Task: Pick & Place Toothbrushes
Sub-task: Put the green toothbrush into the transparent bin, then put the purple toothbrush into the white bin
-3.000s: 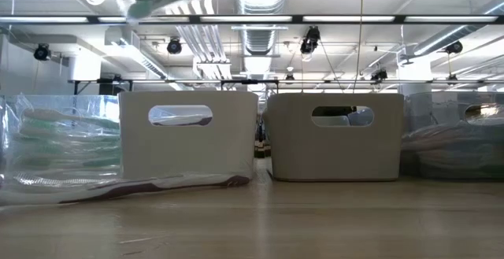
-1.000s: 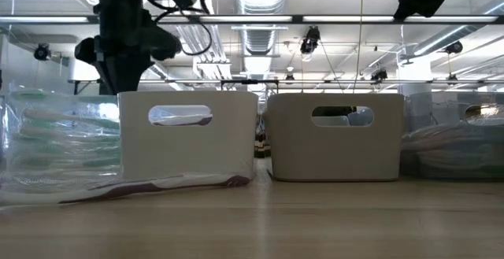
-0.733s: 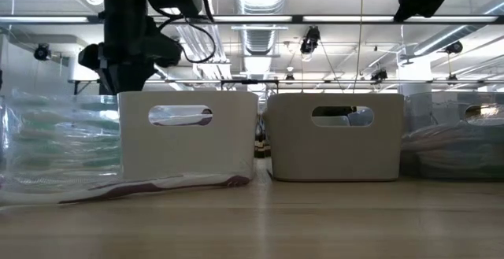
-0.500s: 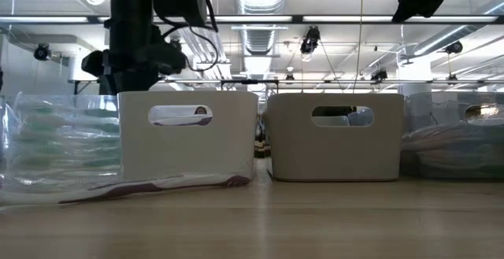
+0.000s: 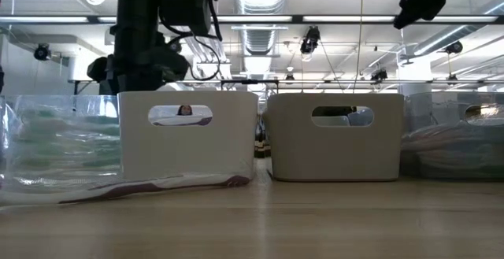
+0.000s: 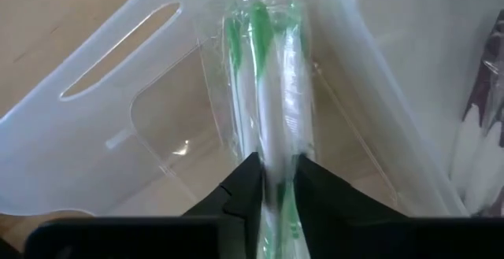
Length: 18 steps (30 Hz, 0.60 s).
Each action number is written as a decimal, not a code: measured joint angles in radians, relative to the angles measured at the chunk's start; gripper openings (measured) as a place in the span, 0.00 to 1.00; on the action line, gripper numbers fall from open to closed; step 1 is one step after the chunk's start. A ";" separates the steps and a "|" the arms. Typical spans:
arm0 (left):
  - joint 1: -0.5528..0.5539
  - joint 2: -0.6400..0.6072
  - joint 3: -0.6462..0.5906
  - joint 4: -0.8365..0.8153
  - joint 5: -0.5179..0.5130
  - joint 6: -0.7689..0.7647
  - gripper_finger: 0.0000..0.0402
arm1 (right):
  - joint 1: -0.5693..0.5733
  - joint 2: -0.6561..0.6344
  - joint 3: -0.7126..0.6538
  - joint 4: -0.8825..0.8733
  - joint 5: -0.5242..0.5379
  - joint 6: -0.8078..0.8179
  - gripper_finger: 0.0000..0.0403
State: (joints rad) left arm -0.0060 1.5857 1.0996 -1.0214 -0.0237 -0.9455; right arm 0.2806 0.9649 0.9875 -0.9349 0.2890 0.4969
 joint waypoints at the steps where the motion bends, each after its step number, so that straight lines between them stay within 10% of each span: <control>1: 0.000 0.000 0.000 0.000 0.001 0.002 0.20 | 0.000 0.000 -0.002 0.000 0.000 0.000 0.42; 18: 0.001 -0.002 0.113 -0.168 0.016 0.055 0.38 | 0.000 0.000 -0.042 -0.001 0.000 -0.004 0.28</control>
State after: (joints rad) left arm -0.0049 1.5841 1.2126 -1.1896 -0.0075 -0.8909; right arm 0.2806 0.9649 0.9455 -0.9363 0.2886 0.4930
